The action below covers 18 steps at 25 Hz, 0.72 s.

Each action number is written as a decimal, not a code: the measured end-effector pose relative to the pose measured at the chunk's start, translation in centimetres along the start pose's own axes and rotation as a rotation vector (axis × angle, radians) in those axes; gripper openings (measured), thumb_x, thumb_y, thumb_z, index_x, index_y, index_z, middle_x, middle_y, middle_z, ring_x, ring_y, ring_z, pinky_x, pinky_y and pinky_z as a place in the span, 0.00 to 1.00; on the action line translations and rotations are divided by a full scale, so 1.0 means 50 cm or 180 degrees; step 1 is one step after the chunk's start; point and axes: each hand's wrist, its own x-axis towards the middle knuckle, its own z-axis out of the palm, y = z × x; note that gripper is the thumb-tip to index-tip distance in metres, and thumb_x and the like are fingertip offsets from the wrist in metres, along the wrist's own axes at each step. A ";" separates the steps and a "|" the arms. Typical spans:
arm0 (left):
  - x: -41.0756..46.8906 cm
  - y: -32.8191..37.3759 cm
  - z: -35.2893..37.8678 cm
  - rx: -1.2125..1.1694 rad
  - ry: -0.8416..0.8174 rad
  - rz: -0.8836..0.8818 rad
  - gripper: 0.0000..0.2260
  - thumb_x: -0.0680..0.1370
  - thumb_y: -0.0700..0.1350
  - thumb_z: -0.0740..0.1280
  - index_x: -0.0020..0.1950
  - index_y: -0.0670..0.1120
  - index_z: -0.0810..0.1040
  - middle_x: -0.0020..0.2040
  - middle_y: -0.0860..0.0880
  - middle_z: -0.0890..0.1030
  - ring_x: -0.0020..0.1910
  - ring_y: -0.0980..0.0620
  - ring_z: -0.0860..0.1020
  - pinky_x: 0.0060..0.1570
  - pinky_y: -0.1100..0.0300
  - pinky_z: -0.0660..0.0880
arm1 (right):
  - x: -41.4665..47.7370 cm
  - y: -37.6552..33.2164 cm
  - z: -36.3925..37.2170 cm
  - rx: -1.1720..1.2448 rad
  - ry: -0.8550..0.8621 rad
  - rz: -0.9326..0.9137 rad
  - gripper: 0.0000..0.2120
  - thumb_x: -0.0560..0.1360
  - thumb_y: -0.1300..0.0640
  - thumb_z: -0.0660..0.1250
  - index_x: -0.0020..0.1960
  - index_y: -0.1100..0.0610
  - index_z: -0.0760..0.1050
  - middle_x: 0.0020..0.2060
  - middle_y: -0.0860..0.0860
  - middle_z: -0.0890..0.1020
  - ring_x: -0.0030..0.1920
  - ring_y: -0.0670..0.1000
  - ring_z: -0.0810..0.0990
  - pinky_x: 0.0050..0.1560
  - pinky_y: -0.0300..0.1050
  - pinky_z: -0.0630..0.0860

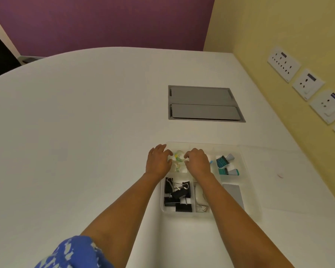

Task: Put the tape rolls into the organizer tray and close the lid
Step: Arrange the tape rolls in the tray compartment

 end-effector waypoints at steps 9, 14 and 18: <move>0.029 0.023 0.019 0.0660 -0.0327 -0.0195 0.13 0.80 0.47 0.62 0.63 0.51 0.76 0.79 0.43 0.49 0.78 0.45 0.45 0.77 0.49 0.45 | 0.050 0.004 0.003 -0.0713 -0.0416 -0.0613 0.14 0.77 0.59 0.64 0.61 0.52 0.78 0.57 0.52 0.82 0.60 0.55 0.75 0.62 0.47 0.70; 0.031 0.023 0.028 0.0750 -0.0383 -0.0251 0.12 0.80 0.48 0.63 0.62 0.51 0.78 0.79 0.44 0.46 0.78 0.45 0.43 0.77 0.49 0.45 | 0.059 0.009 0.003 -0.0748 -0.0466 -0.0698 0.13 0.75 0.57 0.67 0.59 0.51 0.77 0.56 0.51 0.82 0.60 0.54 0.75 0.62 0.46 0.68; 0.030 0.020 0.040 0.0722 -0.0339 -0.0283 0.11 0.79 0.48 0.63 0.60 0.51 0.79 0.79 0.45 0.45 0.78 0.45 0.44 0.76 0.49 0.45 | 0.057 0.012 0.013 -0.0626 -0.0490 -0.0655 0.12 0.74 0.54 0.69 0.57 0.51 0.77 0.54 0.52 0.82 0.58 0.53 0.75 0.61 0.45 0.67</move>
